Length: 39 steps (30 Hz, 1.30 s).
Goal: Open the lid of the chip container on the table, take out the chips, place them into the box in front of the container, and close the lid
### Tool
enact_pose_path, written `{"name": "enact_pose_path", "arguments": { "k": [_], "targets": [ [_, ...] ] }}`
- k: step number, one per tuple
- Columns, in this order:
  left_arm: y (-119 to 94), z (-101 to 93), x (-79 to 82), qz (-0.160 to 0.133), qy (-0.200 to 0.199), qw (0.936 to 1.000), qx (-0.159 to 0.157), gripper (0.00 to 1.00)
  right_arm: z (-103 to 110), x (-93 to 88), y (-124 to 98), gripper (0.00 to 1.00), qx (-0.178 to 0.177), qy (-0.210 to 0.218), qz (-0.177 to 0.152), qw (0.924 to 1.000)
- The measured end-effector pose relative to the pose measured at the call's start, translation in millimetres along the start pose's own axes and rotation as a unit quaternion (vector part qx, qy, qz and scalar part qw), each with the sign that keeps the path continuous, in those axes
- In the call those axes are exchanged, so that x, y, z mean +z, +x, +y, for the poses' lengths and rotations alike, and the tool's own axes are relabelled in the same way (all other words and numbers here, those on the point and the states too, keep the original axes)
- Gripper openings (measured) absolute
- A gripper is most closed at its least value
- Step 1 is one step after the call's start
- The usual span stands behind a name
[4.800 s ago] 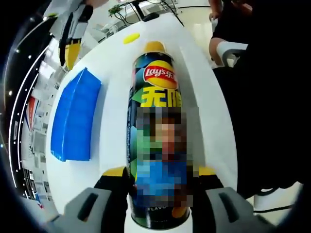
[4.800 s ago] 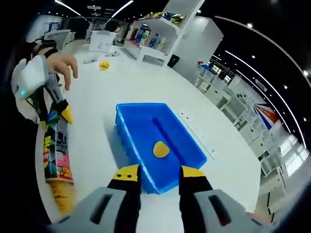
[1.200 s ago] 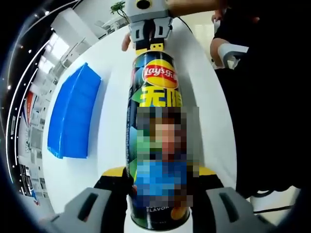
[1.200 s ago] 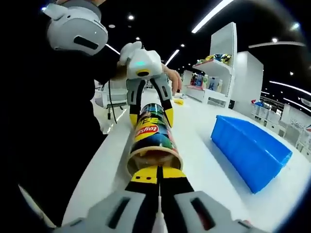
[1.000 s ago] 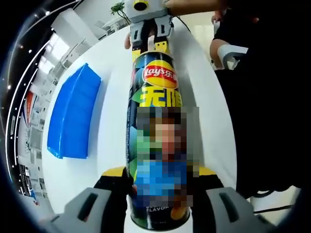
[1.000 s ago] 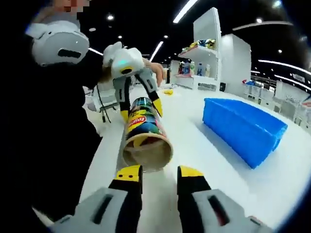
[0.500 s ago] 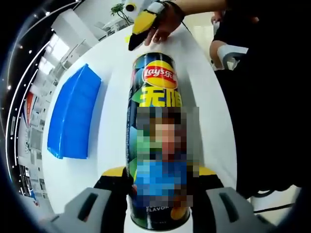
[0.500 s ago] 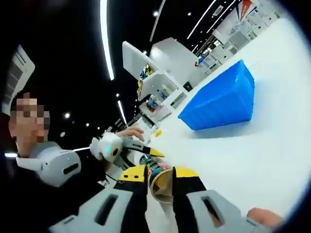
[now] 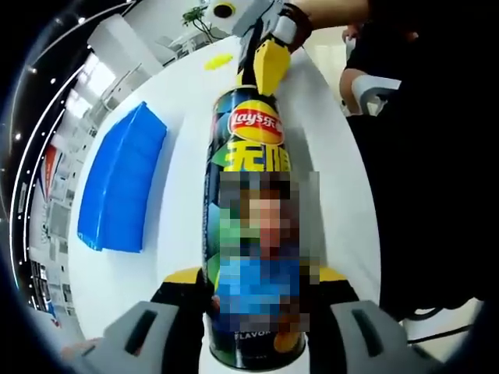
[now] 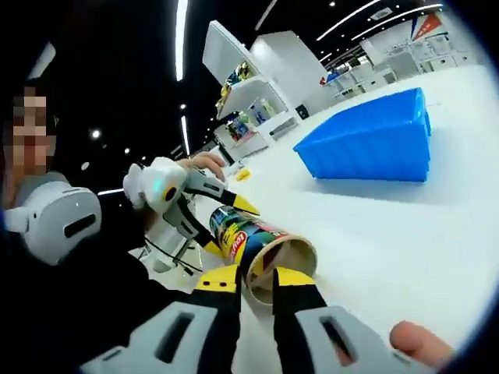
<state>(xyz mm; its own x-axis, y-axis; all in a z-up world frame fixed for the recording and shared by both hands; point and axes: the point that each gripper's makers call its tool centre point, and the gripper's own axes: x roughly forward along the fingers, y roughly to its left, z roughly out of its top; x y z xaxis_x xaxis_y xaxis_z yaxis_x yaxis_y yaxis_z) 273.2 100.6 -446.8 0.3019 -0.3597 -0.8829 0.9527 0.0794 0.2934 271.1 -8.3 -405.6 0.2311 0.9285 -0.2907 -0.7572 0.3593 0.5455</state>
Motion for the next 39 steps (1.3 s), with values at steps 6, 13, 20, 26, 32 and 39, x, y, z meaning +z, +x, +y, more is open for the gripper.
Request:
{"name": "enact_pose_path", "arguments": {
  "k": [6, 13, 20, 26, 32, 39],
  "targets": [
    [-8.1, -1.6, -8.2, 0.000, 0.001, 1.0000, 0.002, 0.51, -1.4, 2.1, -4.1, 0.15, -0.002, -0.012, -0.006, 0.9999],
    [-8.3, -1.6, -7.4, 0.002, 0.001, 1.0000, 0.000, 0.51, -0.7, 3.4, -3.8, 0.14, -0.004, 0.002, -0.009, 1.0000],
    [-8.4, -1.5, -7.3, 0.001, 0.001, 1.0000, 0.002, 0.51, -2.4, 6.0, -5.8, 0.15, -0.033, -0.073, 0.002, 0.9967],
    [-8.4, -1.8, -7.3, 0.001, 0.002, 1.0000, 0.001, 0.51, 1.2, 15.6, -10.5, 0.06, -0.029, -0.074, -0.002, 0.9968],
    [-8.2, -1.7, -7.4, 0.005, 0.000, 1.0000, 0.001, 0.51, -2.5, 13.1, -3.7, 0.03, 0.000, 0.054, -0.011, 0.9985],
    [-9.0, 18.7, 18.0, -0.100, -0.017, 0.9919, 0.076, 0.51, 7.7, 59.8, -18.1, 0.00, 0.031, 0.099, -0.050, 0.9934]
  ]
}}
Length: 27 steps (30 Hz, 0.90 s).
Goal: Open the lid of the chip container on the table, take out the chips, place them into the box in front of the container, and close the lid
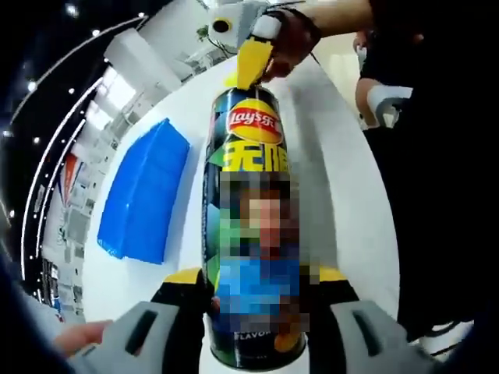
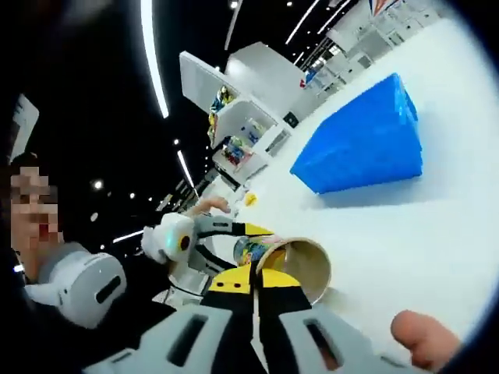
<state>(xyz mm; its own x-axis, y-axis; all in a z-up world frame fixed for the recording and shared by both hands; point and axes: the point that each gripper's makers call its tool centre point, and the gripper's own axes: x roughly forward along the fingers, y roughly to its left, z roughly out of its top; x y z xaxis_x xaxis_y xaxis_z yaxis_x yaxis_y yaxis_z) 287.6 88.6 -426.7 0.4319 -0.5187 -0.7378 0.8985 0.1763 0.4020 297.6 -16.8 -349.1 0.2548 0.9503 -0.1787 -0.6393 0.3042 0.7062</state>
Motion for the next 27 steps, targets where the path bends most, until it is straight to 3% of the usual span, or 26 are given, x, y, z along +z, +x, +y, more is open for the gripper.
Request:
{"name": "enact_pose_path", "arguments": {
  "k": [3, 6, 8, 12, 13, 15, 16, 17, 21, 25, 27],
  "targets": [
    [-3.8, -4.1, 13.6, -0.062, -0.060, 0.9961, -0.016, 0.51, 10.4, 17.1, -3.9, 0.00, -0.051, -0.067, 0.040, 0.9956],
    [-4.2, -1.7, 32.8, -0.137, -0.101, 0.9854, -0.011, 0.51, 40.4, 38.0, -3.9, 0.01, -0.074, -0.096, 0.083, 0.9891],
    [-4.6, 0.3, 44.4, -0.189, -0.122, 0.9743, -0.001, 0.51, 48.8, 44.2, -3.7, 0.01, -0.109, -0.090, 0.120, 0.9826],
    [-1.2, -0.4, 60.5, -0.256, -0.174, 0.9507, 0.009, 0.51, 69.9, 59.9, 7.5, 0.01, -0.163, -0.163, 0.171, 0.9579],
    [1.0, 1.4, 65.2, -0.277, -0.190, 0.9418, 0.013, 0.50, 75.6, 63.0, 14.2, 0.01, -0.178, -0.181, 0.181, 0.9502],
    [6.0, 5.3, 71.1, -0.305, -0.207, 0.9294, 0.022, 0.50, 85.6, 63.6, 27.0, 0.01, -0.188, -0.203, 0.207, 0.9384],
    [8.0, 6.1, 73.2, -0.316, -0.212, 0.9246, 0.023, 0.50, 87.6, 62.5, 31.0, 0.01, -0.194, -0.207, 0.218, 0.9338],
    [11.2, 6.0, 75.3, -0.327, -0.217, 0.9197, 0.021, 0.50, 89.8, 60.8, 36.5, 0.02, -0.208, -0.213, 0.238, 0.9246],
    [17.3, 8.4, 77.5, -0.352, -0.223, 0.9089, 0.021, 0.50, 91.7, 58.6, 52.3, 0.02, -0.234, -0.248, 0.293, 0.8931],
    [21.4, 10.5, 76.5, -0.371, -0.224, 0.9007, 0.027, 0.50, 95.5, 53.2, 67.1, 0.02, -0.237, -0.246, 0.319, 0.8838],
    [23.5, 12.7, 75.2, -0.367, -0.216, 0.9042, 0.034, 0.50, 97.1, 48.6, 72.7, 0.03, -0.239, -0.255, 0.332, 0.8762]
  ]
}}
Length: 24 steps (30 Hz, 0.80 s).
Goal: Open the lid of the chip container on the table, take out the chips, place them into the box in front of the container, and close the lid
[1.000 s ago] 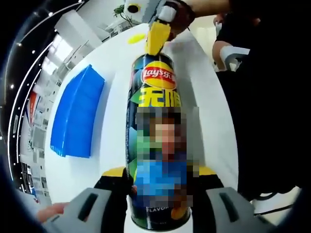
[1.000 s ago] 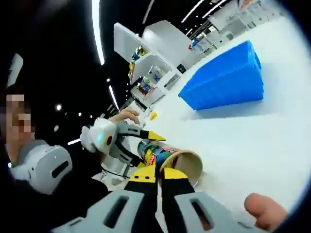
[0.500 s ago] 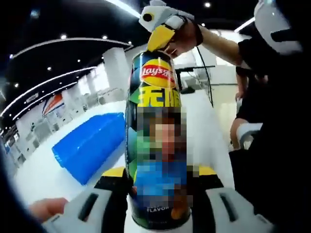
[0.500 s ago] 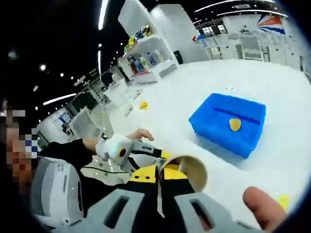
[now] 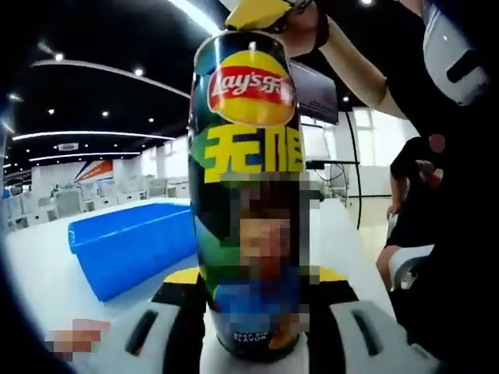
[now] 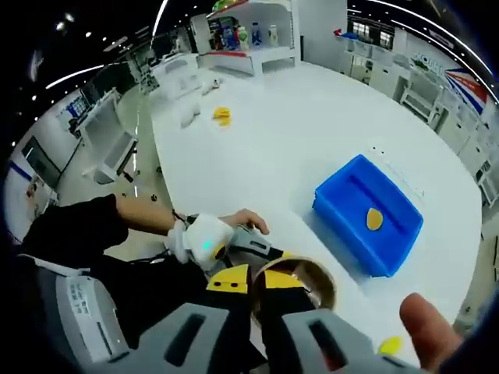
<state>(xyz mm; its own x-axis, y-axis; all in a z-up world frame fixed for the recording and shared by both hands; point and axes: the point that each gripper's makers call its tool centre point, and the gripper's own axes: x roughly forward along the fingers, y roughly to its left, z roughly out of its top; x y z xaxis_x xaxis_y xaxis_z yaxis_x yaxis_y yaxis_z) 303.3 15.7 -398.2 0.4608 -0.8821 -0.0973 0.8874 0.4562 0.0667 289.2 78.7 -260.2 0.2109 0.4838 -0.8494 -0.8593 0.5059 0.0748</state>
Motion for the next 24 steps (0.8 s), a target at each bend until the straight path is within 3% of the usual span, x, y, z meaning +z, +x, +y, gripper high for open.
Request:
{"name": "enact_pose_path", "arguments": {
  "k": [2, 4, 13, 17, 21, 23, 24],
  "targets": [
    [2.8, -6.4, -0.8, -0.003, -0.014, 0.9995, -0.029, 0.50, -0.2, 3.7, 3.5, 0.03, -0.008, -0.011, 0.010, 0.9999],
    [3.6, -7.2, 1.6, -0.012, -0.015, 0.9991, -0.037, 0.50, 1.0, 6.0, 4.2, 0.04, -0.006, -0.007, 0.014, 0.9999],
    [6.9, -5.9, 1.2, -0.022, -0.019, 0.9985, -0.047, 0.50, -8.1, -3.2, -2.2, 0.04, -0.001, 0.010, 0.011, 0.9999],
    [7.2, -6.9, 1.6, -0.024, -0.020, 0.9983, -0.049, 0.50, -6.6, -1.2, -4.1, 0.06, 0.002, -0.023, -0.012, 0.9997],
    [6.6, -7.5, 1.4, -0.024, -0.024, 0.9981, -0.051, 0.50, -8.3, 7.9, -19.3, 0.07, -0.009, -0.073, -0.056, 0.9957],
    [6.6, -7.6, 1.6, -0.024, -0.025, 0.9981, -0.050, 0.50, -5.9, 18.8, -39.2, 0.08, 0.000, -0.072, -0.101, 0.9923],
    [6.6, -7.7, 1.6, -0.025, -0.025, 0.9981, -0.050, 0.50, -8.8, 33.0, -56.4, 0.12, -0.006, -0.078, -0.152, 0.9853]
  ]
}}
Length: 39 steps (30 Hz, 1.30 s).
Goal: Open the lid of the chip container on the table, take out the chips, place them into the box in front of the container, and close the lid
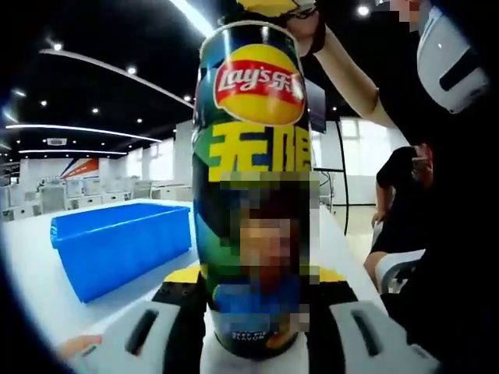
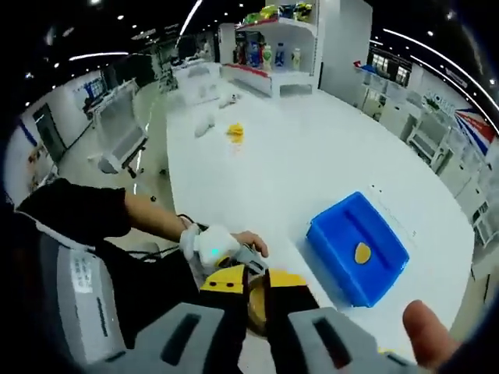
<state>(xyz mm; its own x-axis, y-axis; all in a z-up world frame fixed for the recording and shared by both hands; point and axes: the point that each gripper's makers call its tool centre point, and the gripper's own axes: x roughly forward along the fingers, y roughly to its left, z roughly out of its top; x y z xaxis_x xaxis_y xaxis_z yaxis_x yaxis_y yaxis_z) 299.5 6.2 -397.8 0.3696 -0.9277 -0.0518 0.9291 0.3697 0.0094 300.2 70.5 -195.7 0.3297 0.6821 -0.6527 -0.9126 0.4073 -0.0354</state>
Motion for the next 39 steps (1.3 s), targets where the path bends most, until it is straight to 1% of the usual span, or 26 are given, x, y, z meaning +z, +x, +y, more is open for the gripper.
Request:
{"name": "enact_pose_path", "arguments": {
  "k": [1, 2, 3, 4, 6, 7, 8, 9, 10, 12, 14, 15, 17, 18, 19, 22, 24, 25, 26, 29, 31, 33, 34, 35, 36, 39],
  "targets": [
    [0.2, 0.1, 0.0, 0.000, 0.000, 1.0000, 0.000, 0.50, -4.7, 14.5, -10.3, 0.20, -0.010, -0.021, -0.042, 0.9988],
    [0.0, -0.1, 0.0, 0.000, 0.000, 1.0000, 0.000, 0.50, -14.4, 34.7, -29.9, 0.26, -0.039, -0.042, -0.109, 0.9924],
    [0.1, -0.1, 0.0, 0.000, 0.000, 1.0000, 0.000, 0.50, -21.3, 44.4, -44.3, 0.30, -0.062, -0.049, -0.145, 0.9863],
    [0.1, -0.1, 0.0, -0.001, -0.001, 1.0000, 0.001, 0.50, -31.5, 49.9, -66.7, 0.29, -0.095, -0.058, -0.178, 0.9778],
    [0.5, -0.2, 0.0, -0.001, -0.003, 1.0000, 0.001, 0.50, -42.5, 53.5, -94.8, 0.29, -0.128, -0.048, -0.221, 0.9656],
    [0.7, -0.6, -0.1, -0.002, -0.003, 1.0000, 0.001, 0.50, -51.3, 56.0, -117.7, 0.31, -0.153, -0.043, -0.265, 0.9510],
    [2.0, -2.2, 0.0, -0.004, -0.005, 1.0000, -0.004, 0.50, -55.1, 57.2, -124.2, 0.32, -0.164, -0.046, -0.278, 0.9453],
    [2.5, -3.2, -0.2, -0.004, -0.004, 1.0000, -0.004, 0.50, -64.1, 55.3, -143.5, 0.33, -0.192, -0.060, -0.309, 0.9295],
    [2.8, -3.6, -0.2, -0.004, -0.004, 1.0000, -0.005, 0.50, -72.2, 52.4, -155.2, 0.35, -0.214, -0.064, -0.324, 0.9191],
    [2.7, -3.7, -0.4, -0.003, -0.006, 1.0000, -0.005, 0.50, -100.0, 36.2, -184.0, 0.43, -0.296, -0.079, -0.343, 0.8879],
    [2.7, -3.6, -0.7, -0.003, -0.006, 1.0000, -0.005, 0.50, -112.5, 23.9, -196.5, 0.57, -0.332, -0.095, -0.352, 0.8700],
    [2.7, -3.6, -0.9, -0.002, -0.007, 1.0000, -0.005, 0.50, -123.4, 14.9, -205.7, 0.62, -0.359, -0.097, -0.362, 0.8548],
    [3.1, -3.5, -1.2, -0.003, -0.007, 1.0000, -0.004, 0.50, -134.2, -2.2, -212.5, 0.67, -0.382, -0.107, -0.370, 0.8397],
    [3.2, -3.5, -1.2, -0.003, -0.007, 1.0000, -0.003, 0.50, -139.2, -9.2, -215.3, 0.70, -0.393, -0.104, -0.373, 0.8338],
    [3.1, -3.4, -1.3, -0.003, -0.008, 1.0000, -0.003, 0.50, -145.7, -18.6, -218.5, 0.73, -0.407, -0.105, -0.378, 0.8248],
    [2.8, -3.4, -1.5, -0.003, -0.009, 1.0000, -0.003, 0.50, -156.1, -34.5, -223.5, 0.88, -0.428, -0.106, -0.392, 0.8074],
    [2.5, -3.0, -1.6, -0.004, -0.009, 0.9999, -0.004, 0.50, -164.2, -46.8, -227.6, 0.97, -0.449, -0.108, -0.402, 0.7905],
    [2.5, -2.9, -1.6, -0.005, -0.009, 0.9999, -0.005, 0.50, -167.1, -52.8, -227.0, 0.96, -0.454, -0.111, -0.399, 0.7888],
    [2.3, -2.7, -1.6, -0.005, -0.009, 0.9999, -0.005, 0.50, -171.6, -61.4, -225.7, 0.97, -0.464, -0.114, -0.397, 0.7837],
    [2.1, -2.5, -1.7, -0.005, -0.008, 0.9999, -0.004, 0.50, -184.8, -87.2, -215.9, 0.97, -0.476, -0.104, -0.378, 0.7873],
    [2.0, -2.3, -1.7, -0.005, -0.009, 0.9999, -0.004, 0.50, -195.1, -111.8, -206.8, 0.97, -0.480, -0.078, -0.369, 0.7919],
    [1.9, -2.2, -1.7, -0.006, -0.009, 0.9999, -0.004, 0.50, -205.8, -140.2, -196.0, 0.97, -0.479, -0.045, -0.367, 0.7963],
    [1.8, -2.2, -1.7, -0.006, -0.009, 0.9999, -0.004, 0.50, -212.7, -160.9, -187.4, 0.97, -0.479, -0.014, -0.364, 0.7985],
    [1.8, -2.1, -1.8, -0.006, -0.009, 0.9999, -0.004, 0.50, -215.2, -168.4, -183.4, 0.97, -0.478, -0.001, -0.362, 0.8004],
    [1.7, -2.1, -1.7, -0.006, -0.008, 0.9999, -0.004, 0.50, -221.9, -190.8, -170.2, 0.97, -0.472, 0.034, -0.355, 0.8064],
    [1.5, -2.1, -1.7, -0.007, -0.008, 0.9999, -0.005, 0.50, -233.4, -242.4, -141.0, 0.97, -0.465, 0.101, -0.340, 0.8108]
  ]
}}
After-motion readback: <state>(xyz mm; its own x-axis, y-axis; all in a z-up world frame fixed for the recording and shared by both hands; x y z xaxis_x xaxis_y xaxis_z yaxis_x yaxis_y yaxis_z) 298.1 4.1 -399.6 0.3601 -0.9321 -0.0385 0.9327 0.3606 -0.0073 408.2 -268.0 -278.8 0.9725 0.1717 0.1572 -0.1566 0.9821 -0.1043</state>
